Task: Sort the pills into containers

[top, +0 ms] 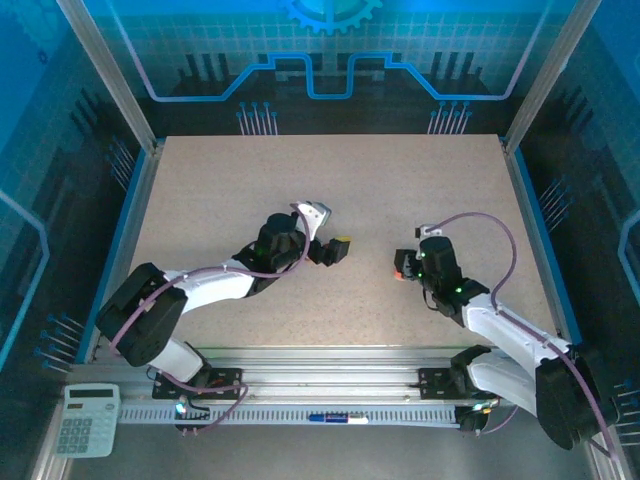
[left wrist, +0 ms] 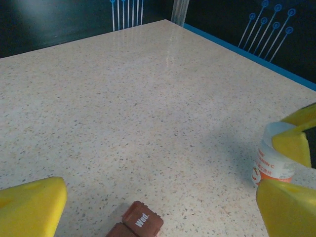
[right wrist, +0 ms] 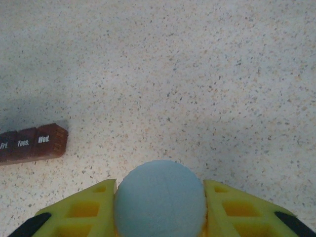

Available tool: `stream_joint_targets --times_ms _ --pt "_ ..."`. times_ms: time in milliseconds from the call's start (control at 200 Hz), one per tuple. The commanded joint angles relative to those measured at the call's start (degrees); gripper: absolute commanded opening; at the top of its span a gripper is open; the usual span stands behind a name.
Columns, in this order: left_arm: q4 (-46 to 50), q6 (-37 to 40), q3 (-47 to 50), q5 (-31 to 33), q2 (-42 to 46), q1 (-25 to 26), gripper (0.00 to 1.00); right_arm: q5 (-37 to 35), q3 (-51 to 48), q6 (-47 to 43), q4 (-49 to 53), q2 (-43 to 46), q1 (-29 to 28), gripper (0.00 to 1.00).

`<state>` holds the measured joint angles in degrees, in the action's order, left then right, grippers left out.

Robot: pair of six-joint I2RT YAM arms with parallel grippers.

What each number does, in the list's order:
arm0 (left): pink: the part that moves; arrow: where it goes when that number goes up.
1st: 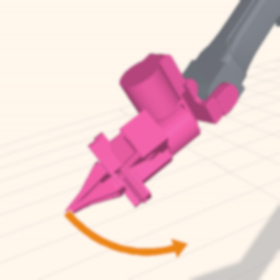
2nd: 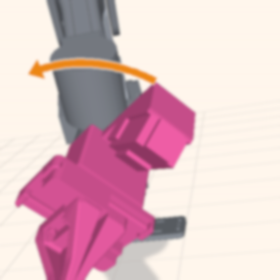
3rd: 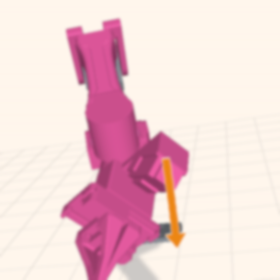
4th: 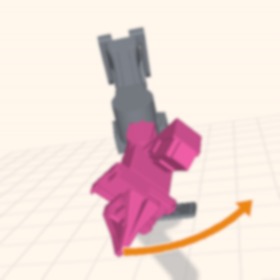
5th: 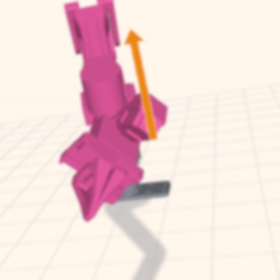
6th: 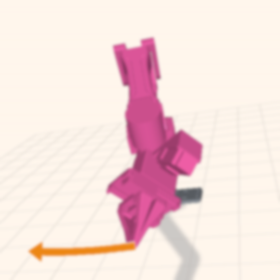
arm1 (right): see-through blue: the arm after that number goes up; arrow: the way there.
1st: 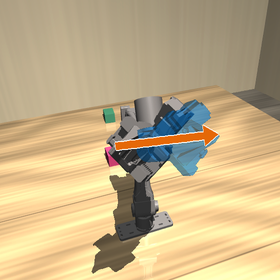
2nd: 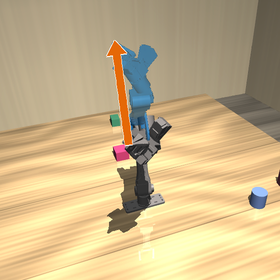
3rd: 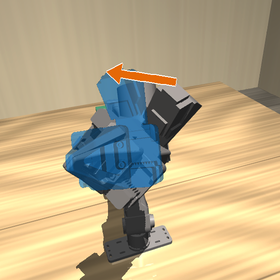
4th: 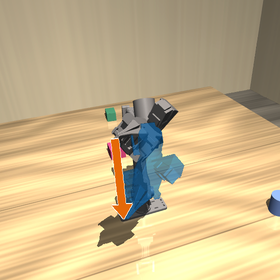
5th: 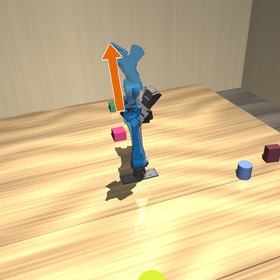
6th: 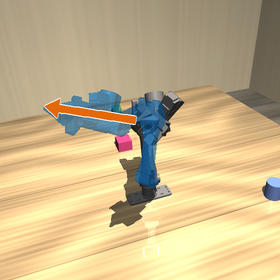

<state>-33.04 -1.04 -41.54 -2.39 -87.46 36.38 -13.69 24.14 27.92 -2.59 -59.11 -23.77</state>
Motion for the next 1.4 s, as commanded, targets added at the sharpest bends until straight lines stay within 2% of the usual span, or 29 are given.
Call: stream_joint_targets --times_ms 0,375,570,695,871,1046,1236,1396 --pt "4.07 -0.11 -3.07 3.18 1.68 -0.48 0.99 -2.25 -1.24 1.32 -1.96 0.2 -1.49 0.25" --pt "4.55 -0.29 -2.55 3.1 2.65 -0.97 0.99 -2.26 -3.6 1.52 4.3 7.71 -3.69 0.25" --pt "-0.15 -1.58 -0.43 4.39 2.9 -1.0 0.99 -2.87 -5.1 2.31 8.3 12.88 -4.83 0.25" --pt "-4.85 -5.35 1.37 6.3 2.91 -1.08 0.99 -2.94 -6.1 3.08 8.91 13.5 -5.44 0.25" --pt "-3.83 -11.85 1.29 7.39 3.33 -2.15 0.99 -3.34 -6.39 3.95 9.17 13.34 -7.04 0.25" --pt "-0.36 -8.83 0.21 4.6 4.4 -2.73 0.99 -4.42 -6.83 6.06 9.36 13.15 -9.48 0.25" --pt "0.67 -6.99 0.24 4.75 5.02 -2.77 0.99 -6.86 -8.23 8.68 8.92 12.38 -12.66 0.26" --pt "-0.68 -7.41 1.29 6.58 5.66 -2.74 0.99 -8.67 -7.97 9.49 9.74 11.53 -14.32 0.33"
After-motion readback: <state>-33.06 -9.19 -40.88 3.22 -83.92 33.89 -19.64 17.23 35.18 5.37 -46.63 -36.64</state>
